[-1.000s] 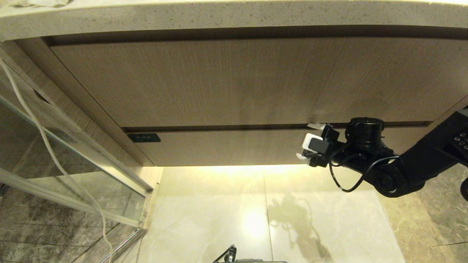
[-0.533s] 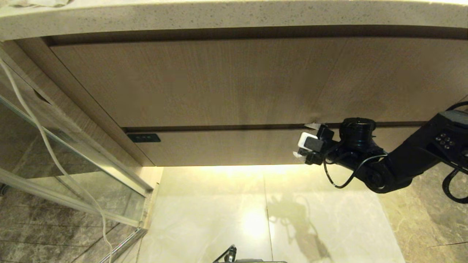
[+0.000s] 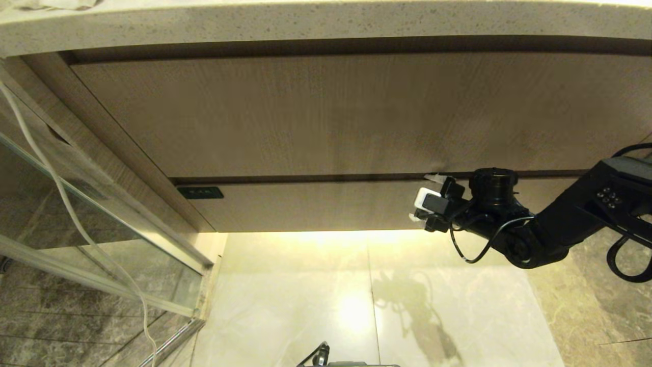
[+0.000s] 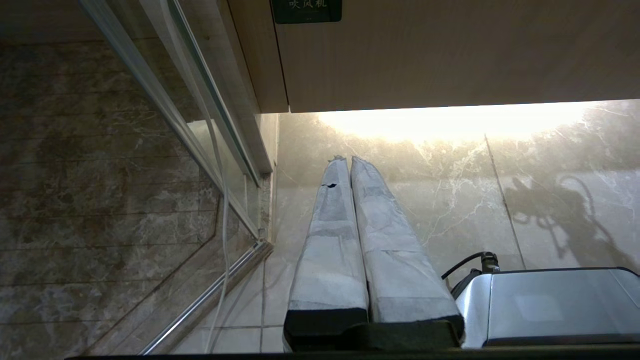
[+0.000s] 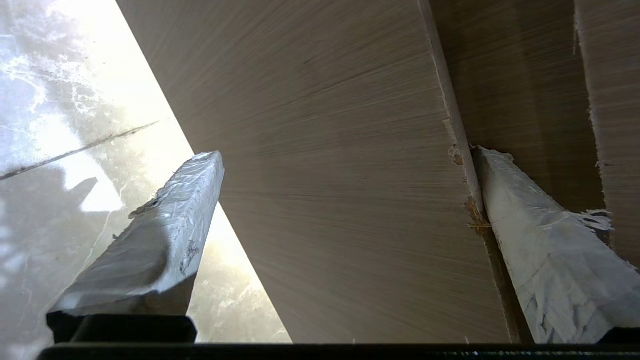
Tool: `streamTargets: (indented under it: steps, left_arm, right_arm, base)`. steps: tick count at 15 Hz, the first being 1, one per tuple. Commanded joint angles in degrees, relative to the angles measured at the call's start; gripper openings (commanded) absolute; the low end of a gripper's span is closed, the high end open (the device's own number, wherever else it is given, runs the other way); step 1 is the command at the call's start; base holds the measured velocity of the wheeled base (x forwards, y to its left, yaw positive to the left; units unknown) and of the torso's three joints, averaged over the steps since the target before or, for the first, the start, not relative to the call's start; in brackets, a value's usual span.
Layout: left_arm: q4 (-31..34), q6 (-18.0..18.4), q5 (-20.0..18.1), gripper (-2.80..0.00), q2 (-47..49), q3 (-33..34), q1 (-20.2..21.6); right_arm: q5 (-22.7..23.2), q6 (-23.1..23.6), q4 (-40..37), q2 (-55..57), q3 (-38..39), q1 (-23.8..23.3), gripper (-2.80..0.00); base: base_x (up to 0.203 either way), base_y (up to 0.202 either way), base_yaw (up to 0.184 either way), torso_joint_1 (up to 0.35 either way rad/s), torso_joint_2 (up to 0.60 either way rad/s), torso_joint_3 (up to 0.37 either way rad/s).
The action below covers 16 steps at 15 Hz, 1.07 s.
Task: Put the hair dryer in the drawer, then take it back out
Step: Pull open the drawer
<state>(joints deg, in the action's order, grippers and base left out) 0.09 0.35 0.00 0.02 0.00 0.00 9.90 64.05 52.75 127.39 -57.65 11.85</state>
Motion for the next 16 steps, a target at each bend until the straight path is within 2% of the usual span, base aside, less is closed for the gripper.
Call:
streamTargets:
  steps: [1,6,16]
  left_arm:
    - [0.00,0.00,0.00,-2.80,0.06,0.09,0.00]
    - [0.00,0.00,0.00,-2.80,0.06,0.09,0.00]
    - [0.00,0.00,0.00,-2.80,0.06,0.09,0.00]
  right_arm:
    - [-0.07,0.23,-3.13,-0.80,1.09,-0.07,0.00]
    - [-1.82,-0.73,-8.05,-4.91,4.92,-0.07,0.00]
    - [-1.90,-1.30,-16.31,-14.15,9.16,-0.08,0.00]
  base:
    - [0.000,0.000,0.000,0.000,0.00,0.000]
    - [0.000,0.000,0.000,0.000,0.00,0.000]
    - [0.000,0.000,0.000,0.000,0.00,0.000]
